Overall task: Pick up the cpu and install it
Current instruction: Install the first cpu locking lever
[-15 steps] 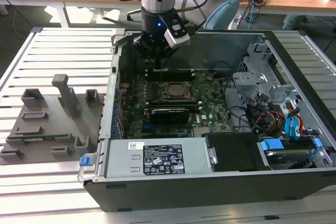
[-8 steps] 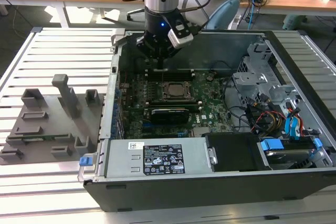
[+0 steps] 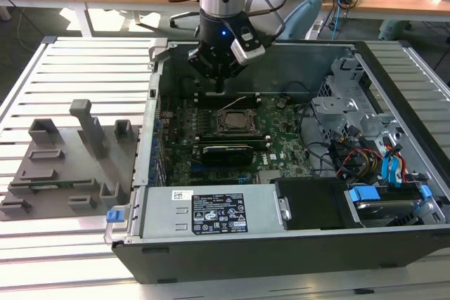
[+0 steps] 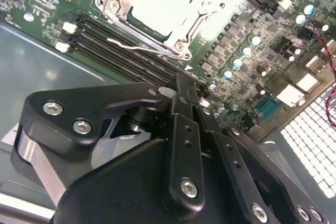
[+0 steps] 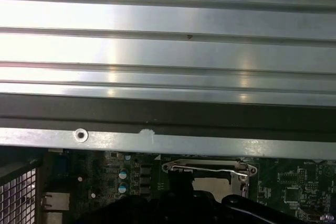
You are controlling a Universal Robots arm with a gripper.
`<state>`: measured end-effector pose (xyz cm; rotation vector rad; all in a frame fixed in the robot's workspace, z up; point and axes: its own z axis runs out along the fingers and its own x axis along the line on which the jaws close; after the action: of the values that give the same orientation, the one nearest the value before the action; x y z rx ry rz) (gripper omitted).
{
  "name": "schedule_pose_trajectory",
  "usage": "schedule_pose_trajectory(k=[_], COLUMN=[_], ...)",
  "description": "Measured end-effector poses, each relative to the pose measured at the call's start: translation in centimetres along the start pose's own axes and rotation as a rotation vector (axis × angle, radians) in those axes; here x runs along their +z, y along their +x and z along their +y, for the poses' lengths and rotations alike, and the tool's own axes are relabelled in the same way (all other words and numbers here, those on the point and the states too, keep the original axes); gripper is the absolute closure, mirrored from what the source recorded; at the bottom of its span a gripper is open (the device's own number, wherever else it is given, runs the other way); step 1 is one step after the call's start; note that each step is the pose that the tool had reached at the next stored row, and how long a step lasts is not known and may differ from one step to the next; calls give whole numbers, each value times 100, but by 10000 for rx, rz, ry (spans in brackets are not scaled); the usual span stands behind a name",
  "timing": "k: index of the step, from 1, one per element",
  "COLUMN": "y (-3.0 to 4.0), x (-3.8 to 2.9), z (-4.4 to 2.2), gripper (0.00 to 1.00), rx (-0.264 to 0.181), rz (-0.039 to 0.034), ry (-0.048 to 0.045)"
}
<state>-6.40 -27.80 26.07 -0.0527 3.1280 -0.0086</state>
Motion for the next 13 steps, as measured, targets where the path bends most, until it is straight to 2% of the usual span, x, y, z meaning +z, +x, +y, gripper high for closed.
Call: schedule_pose_trajectory(k=[11,12,13], y=[-76,-78,-77], x=[3,6,24], z=[-3,-3,-10], gripper=[89,89,89], rx=[0,0,3], rz=[0,0,0], ry=[-3,-19,-193])
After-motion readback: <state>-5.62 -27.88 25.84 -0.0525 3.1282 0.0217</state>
